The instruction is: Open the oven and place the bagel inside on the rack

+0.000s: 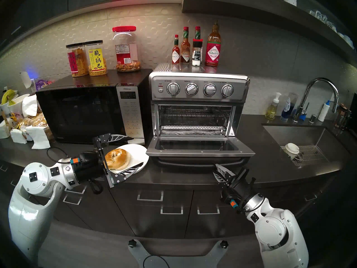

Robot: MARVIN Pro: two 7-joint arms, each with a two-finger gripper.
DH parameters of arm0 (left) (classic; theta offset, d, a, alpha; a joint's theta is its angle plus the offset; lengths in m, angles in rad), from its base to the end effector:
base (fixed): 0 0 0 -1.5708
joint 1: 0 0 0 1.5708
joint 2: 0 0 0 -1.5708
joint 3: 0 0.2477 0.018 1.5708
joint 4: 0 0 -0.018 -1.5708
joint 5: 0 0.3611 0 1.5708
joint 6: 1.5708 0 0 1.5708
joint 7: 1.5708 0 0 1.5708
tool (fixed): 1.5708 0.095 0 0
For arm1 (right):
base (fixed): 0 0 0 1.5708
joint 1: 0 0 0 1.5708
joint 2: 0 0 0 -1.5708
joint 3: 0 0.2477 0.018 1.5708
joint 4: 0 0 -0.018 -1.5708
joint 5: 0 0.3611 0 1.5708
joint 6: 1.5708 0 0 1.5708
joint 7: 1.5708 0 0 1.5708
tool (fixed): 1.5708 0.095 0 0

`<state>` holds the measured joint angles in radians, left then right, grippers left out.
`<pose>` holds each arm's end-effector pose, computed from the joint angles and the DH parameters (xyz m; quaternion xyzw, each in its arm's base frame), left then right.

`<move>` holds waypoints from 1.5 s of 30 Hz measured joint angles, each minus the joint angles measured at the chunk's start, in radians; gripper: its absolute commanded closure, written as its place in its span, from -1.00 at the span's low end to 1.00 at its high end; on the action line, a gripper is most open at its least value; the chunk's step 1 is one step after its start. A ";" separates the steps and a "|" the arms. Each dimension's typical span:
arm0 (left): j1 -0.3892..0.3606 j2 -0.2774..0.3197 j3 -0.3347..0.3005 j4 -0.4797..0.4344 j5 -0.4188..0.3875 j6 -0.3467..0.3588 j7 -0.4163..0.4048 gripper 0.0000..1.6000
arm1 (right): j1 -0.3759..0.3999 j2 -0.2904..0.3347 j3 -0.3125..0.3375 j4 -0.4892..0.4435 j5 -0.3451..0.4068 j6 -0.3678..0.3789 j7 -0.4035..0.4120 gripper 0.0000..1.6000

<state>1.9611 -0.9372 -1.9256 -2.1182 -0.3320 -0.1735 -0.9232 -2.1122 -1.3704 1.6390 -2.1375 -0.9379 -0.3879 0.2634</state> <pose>0.3486 0.0607 -0.1176 0.5237 -0.5056 0.6728 0.1320 0.3345 0.0101 -0.2309 0.4821 0.5465 0.6455 0.2288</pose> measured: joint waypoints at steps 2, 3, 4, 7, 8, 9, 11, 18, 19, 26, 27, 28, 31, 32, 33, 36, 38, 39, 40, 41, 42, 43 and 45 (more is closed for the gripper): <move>0.000 0.000 0.000 0.000 0.000 0.000 0.000 -1.00 | -0.024 0.002 0.011 -0.009 0.003 -0.001 0.000 1.00; 0.000 0.000 0.000 0.000 0.000 0.000 0.000 -1.00 | -0.036 0.003 0.016 -0.013 0.004 -0.001 0.000 -1.00; 0.000 0.000 0.000 0.000 0.000 0.000 0.000 -1.00 | -0.045 0.004 0.020 -0.017 0.005 -0.001 0.001 -1.00; 0.000 -0.001 0.000 0.000 0.000 0.000 -0.001 -1.00 | -0.077 0.007 0.034 -0.026 0.009 -0.003 0.002 -1.00; 0.000 -0.001 0.000 0.000 0.000 0.000 -0.001 -1.00 | -0.085 0.007 0.037 -0.028 0.010 -0.003 0.002 -1.00; 0.000 -0.001 0.000 0.000 0.000 0.000 -0.001 -1.00 | -0.089 0.008 0.039 -0.029 0.010 -0.004 0.002 -1.00; 0.000 -0.001 0.000 0.000 0.001 0.000 -0.001 -1.00 | -0.102 0.009 0.046 -0.031 0.014 -0.005 0.002 -1.00; -0.001 -0.001 0.000 0.000 0.001 0.001 -0.002 -1.00 | -0.136 0.004 0.075 -0.071 0.060 -0.013 0.002 -1.00; -0.001 -0.002 0.000 0.000 0.001 0.001 -0.002 -1.00 | -0.140 0.003 0.080 -0.084 0.073 -0.014 0.003 -1.00; -0.002 -0.002 0.000 0.000 0.001 0.001 -0.002 -1.00 | -0.156 -0.003 0.108 -0.171 0.175 -0.028 0.006 -1.00; -0.002 -0.002 0.000 0.000 0.001 0.001 -0.002 -1.00 | -0.157 -0.004 0.110 -0.178 0.185 -0.029 0.007 -1.00; -0.002 -0.002 0.000 0.000 0.002 0.001 -0.002 -1.00 | -0.158 -0.005 0.114 -0.191 0.202 -0.029 0.009 -1.00; -0.002 -0.002 0.000 0.000 0.002 0.001 -0.002 -1.00 | -0.164 -0.009 0.124 -0.226 0.255 -0.020 0.028 -1.00; -0.002 -0.003 0.000 0.000 0.002 0.001 -0.003 -1.00 | -0.166 -0.010 0.130 -0.242 0.285 -0.005 0.045 -1.00; -0.002 -0.003 0.000 0.000 0.002 0.001 -0.003 -1.00 | -0.167 -0.012 0.134 -0.250 0.303 0.007 0.057 -1.00; -0.002 -0.003 0.000 0.000 0.002 0.001 -0.003 -1.00 | -0.166 -0.014 0.146 -0.265 0.363 0.053 0.098 -1.00; -0.002 -0.003 0.000 0.000 0.002 0.001 -0.003 -1.00 | -0.161 -0.016 0.151 -0.267 0.395 0.078 0.117 -1.00; -0.002 -0.003 0.000 0.000 0.002 0.001 -0.003 -1.00 | -0.157 -0.018 0.153 -0.267 0.412 0.092 0.127 -1.00; -0.002 -0.003 0.000 0.000 0.002 0.001 -0.003 -1.00 | -0.154 -0.019 0.154 -0.266 0.423 0.103 0.133 -1.00; -0.002 -0.003 0.000 0.000 0.002 0.001 -0.003 -1.00 | -0.148 -0.021 0.155 -0.265 0.440 0.117 0.142 -1.00; -0.002 -0.003 0.000 0.000 0.002 0.001 -0.003 -1.00 | -0.142 -0.022 0.155 -0.263 0.454 0.129 0.148 -1.00; -0.002 -0.003 0.000 0.000 0.002 0.001 -0.003 -1.00 | -0.135 -0.023 0.155 -0.260 0.466 0.140 0.154 -1.00; -0.002 -0.004 0.000 0.000 0.002 0.001 -0.003 -1.00 | -0.119 -0.026 0.152 -0.253 0.491 0.161 0.164 -1.00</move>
<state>1.9588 -0.9408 -1.9259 -2.1180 -0.3298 -0.1723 -0.9266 -2.2313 -1.3960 1.7913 -2.3901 -0.4471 -0.2271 0.4277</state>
